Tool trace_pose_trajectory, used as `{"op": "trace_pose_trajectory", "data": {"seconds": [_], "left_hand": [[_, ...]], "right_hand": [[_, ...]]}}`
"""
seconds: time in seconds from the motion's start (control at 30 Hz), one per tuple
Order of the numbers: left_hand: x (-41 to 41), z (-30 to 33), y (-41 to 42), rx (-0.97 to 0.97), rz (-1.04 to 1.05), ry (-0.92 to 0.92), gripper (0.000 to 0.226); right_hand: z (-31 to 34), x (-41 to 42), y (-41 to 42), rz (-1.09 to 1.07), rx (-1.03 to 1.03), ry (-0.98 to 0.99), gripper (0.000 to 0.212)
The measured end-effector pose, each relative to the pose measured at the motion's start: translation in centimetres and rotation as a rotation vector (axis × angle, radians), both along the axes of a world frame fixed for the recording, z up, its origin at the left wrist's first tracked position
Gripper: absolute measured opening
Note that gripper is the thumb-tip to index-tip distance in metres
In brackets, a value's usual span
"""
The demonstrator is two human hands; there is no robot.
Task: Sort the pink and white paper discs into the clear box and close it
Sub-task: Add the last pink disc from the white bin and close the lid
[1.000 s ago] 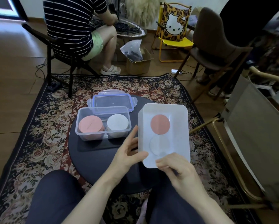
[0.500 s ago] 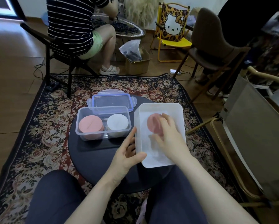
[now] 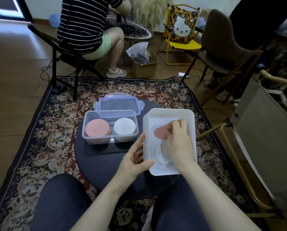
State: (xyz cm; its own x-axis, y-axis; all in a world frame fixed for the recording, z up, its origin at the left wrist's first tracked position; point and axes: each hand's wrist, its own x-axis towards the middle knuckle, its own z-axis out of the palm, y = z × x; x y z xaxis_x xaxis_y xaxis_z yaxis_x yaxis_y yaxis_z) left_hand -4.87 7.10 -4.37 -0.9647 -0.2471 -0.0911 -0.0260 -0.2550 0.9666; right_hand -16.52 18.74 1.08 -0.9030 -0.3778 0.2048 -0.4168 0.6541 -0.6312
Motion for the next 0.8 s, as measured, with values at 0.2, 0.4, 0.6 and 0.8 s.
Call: {"op": "trace_pose_trajectory", "data": {"seconds": [0.2,0.4,0.6,0.8], "left_hand": [[-0.1,0.1,0.0,0.000,-0.006,0.010,0.088],[0.0,0.3,0.1,0.018,-0.023,0.012,0.087],[0.2,0.2,0.1,0.014,-0.021,-0.002,0.087],[0.0,0.0,0.0,0.001,-0.024,-0.007,0.087]], "right_hand": [[1.1,0.7,2.1,0.014,0.101,-0.248,0.010],[0.4,1.9,2.2,0.085,0.507,-0.348,0.050],[0.3,2.0,1.5,0.029,0.513,-0.250,0.046],[0.9,2.9,2.0,0.023,0.411,-0.174,0.028]]}}
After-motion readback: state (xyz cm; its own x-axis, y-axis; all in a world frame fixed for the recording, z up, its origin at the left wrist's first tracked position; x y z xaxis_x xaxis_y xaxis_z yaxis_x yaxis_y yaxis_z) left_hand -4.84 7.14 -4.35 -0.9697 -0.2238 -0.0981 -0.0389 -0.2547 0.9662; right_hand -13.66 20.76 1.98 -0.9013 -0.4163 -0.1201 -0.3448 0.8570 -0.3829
